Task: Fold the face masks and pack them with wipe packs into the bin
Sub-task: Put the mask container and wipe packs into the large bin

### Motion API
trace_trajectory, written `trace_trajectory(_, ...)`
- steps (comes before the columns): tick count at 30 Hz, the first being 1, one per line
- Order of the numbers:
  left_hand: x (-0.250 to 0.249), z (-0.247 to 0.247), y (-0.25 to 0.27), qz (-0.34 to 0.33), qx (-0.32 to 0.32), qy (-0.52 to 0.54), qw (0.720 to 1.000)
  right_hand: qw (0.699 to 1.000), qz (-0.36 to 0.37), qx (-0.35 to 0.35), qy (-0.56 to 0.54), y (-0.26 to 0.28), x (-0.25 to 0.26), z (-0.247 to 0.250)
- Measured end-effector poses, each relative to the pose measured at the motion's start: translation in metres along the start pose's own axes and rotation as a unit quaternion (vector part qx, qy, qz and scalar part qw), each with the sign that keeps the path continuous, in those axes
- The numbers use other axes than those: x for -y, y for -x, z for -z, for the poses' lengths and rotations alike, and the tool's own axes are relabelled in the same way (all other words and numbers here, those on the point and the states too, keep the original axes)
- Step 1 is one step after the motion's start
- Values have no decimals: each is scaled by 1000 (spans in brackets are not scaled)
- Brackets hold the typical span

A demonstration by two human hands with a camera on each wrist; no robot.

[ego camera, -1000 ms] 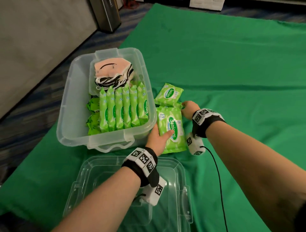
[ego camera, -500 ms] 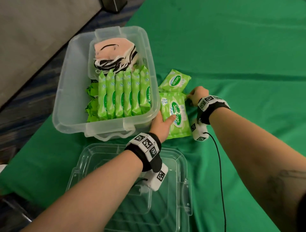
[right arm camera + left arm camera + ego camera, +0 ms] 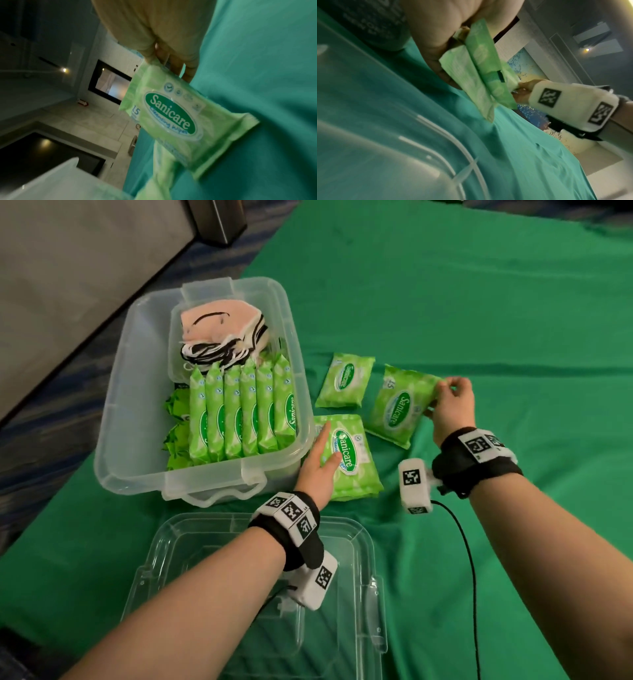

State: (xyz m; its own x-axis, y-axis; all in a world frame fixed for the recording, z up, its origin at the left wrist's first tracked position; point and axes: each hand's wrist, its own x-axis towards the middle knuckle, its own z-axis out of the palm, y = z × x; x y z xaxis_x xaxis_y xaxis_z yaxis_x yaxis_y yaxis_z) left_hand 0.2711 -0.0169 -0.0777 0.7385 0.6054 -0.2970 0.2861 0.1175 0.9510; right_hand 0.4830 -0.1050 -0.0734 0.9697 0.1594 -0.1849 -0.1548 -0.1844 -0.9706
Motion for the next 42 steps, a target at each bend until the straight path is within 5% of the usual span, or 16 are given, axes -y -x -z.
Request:
trace_trajectory(5, -5, -8, 7, -3, -4, -2, 1000, 1000, -9, -13, 18, 2, 7, 23)
trace_trajectory(13, -13, -19, 9, 75, 11, 60, 995, 968, -117, 221, 20, 60, 14, -23)
trace_trajectory(17, -5, -10, 11, 57, 12, 100, 993, 957, -64, 257, 115, 55, 19, -28)
trace_trajectory(25, -9, -10, 9, 40, 24, 145, 988, 851, -113, 499, 118, 74, 5, -4)
trace_trajectory(28, -7, -15, 7, 68, 54, 194, 977, 873, -68, 464, 136, 79, 8, 6)
trace_trajectory(30, -9, -17, 8, 82, 45, 194, 977, 874, 24, 429, 228, 78, 18, 12)
trace_trajectory(33, -15, -18, 7, 90, -15, 171, 981, 794, 210, 347, 453, 78, 27, 18)
trace_trajectory(37, -19, -24, 3, 48, -21, 107, 993, 690, 271, 306, 597, 90, 27, 18)
trace_trajectory(42, -17, -33, -3, 13, -61, 44, 997, 665, 295, 271, 631, 100, 9, 15)
